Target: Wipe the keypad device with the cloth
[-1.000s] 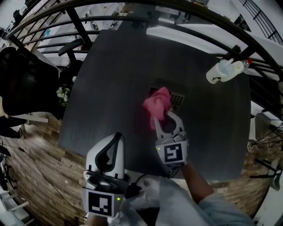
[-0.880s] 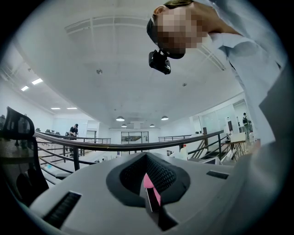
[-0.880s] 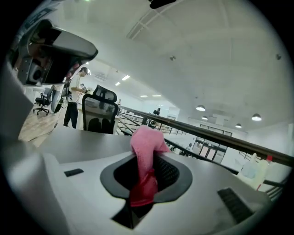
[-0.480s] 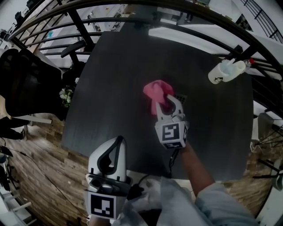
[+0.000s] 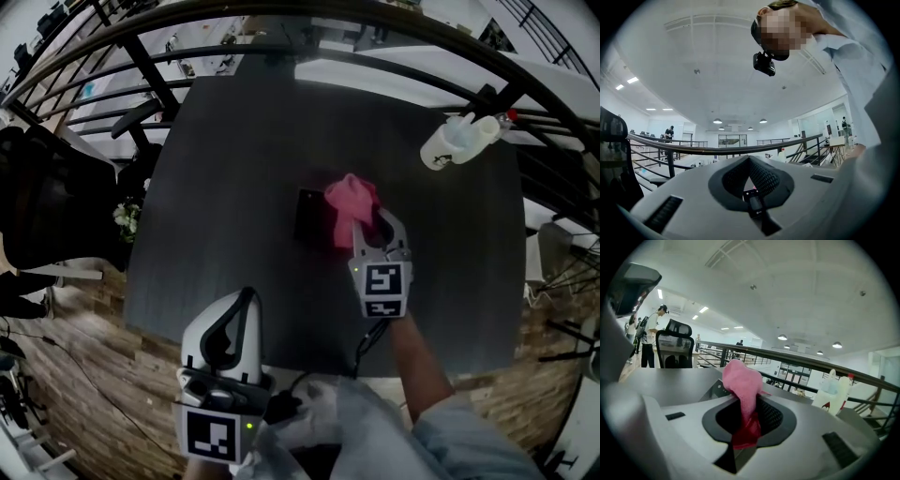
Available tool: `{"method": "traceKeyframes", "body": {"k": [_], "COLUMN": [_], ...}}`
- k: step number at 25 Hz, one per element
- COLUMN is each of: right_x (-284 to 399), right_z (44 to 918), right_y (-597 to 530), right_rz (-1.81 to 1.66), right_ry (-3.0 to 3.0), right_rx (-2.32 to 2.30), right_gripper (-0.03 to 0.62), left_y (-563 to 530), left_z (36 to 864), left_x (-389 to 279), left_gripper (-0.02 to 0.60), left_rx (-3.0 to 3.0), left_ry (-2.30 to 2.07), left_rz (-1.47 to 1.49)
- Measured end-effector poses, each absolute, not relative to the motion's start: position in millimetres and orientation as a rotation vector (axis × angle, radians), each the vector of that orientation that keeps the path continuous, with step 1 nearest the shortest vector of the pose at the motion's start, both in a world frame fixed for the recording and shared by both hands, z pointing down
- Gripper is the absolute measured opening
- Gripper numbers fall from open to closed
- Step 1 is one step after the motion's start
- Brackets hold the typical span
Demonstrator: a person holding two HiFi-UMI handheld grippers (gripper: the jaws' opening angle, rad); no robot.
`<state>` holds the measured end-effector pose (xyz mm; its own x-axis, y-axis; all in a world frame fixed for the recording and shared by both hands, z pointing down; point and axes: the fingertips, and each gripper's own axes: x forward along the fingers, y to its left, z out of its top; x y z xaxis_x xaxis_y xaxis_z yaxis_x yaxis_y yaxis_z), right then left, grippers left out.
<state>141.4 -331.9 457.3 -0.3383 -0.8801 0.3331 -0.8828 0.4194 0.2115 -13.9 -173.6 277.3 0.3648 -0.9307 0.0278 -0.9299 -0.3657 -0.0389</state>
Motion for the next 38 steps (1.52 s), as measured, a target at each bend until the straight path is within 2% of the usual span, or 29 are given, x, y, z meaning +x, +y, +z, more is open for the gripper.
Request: {"method": "traceKeyframes", "body": {"k": [24,38], "right_x": [202,240], "right_z": [536,488], "right_y": [-255,-218], "right_rz": [0.391,0.433], "right_ry": [-2.090,-2.072], "right_rx": [1.643,1.796], "right_gripper": [0.072,0.071], "left_y": [-179,-180], "left_z": [273,264], "left_x": [13,29], "left_gripper": [0.005,0.005], "left_rx": [-2.657,-2.699], "left_ry": [1.609,1.505], "left_rz": [-0.074,-0.039]}}
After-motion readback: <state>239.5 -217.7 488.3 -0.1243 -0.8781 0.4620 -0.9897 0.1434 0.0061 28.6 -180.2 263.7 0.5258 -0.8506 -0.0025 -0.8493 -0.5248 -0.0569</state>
